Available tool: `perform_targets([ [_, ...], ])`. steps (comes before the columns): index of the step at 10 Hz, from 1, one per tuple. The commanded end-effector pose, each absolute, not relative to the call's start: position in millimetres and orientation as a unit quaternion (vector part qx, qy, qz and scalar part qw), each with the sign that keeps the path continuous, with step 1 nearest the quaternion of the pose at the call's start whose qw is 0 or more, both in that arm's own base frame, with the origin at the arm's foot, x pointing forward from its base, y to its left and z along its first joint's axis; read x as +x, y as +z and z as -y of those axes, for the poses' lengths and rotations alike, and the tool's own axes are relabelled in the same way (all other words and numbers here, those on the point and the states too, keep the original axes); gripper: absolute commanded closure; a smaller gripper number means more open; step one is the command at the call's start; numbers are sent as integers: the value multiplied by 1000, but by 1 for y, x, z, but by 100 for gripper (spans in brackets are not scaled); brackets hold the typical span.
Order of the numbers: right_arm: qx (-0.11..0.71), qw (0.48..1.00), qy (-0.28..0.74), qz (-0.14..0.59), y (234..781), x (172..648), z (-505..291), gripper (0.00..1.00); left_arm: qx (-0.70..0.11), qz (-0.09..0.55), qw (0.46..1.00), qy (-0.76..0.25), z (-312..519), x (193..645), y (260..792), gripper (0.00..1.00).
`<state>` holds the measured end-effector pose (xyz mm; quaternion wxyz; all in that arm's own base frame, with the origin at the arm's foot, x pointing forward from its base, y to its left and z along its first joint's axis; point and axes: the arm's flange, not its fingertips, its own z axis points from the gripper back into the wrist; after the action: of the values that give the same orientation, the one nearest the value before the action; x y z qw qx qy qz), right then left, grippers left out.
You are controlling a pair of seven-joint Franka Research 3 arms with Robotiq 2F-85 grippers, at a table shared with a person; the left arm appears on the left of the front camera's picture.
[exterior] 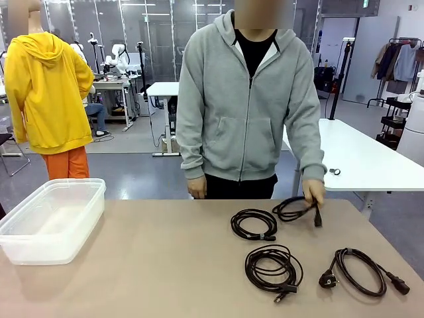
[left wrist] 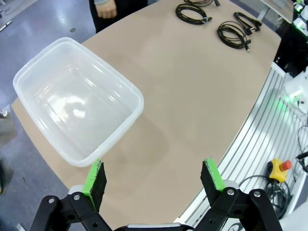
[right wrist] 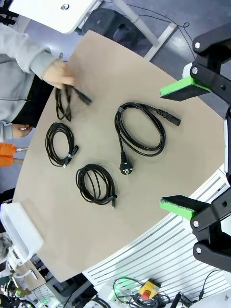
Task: Organize and store the cables.
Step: Place the Power Cable into the Organizing box.
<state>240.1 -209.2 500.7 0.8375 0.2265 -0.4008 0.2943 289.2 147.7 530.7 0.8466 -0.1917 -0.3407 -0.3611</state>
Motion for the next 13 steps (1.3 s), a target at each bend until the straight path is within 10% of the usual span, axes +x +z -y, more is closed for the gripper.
perform_targets([
  [1, 226, 832, 303, 405, 501, 240, 211, 0, -194, 343, 841, -370, -149, 289, 532, 0],
  [13, 226, 832, 303, 405, 501, 240, 211, 0, -194, 343, 841, -370, -149, 289, 532, 0],
])
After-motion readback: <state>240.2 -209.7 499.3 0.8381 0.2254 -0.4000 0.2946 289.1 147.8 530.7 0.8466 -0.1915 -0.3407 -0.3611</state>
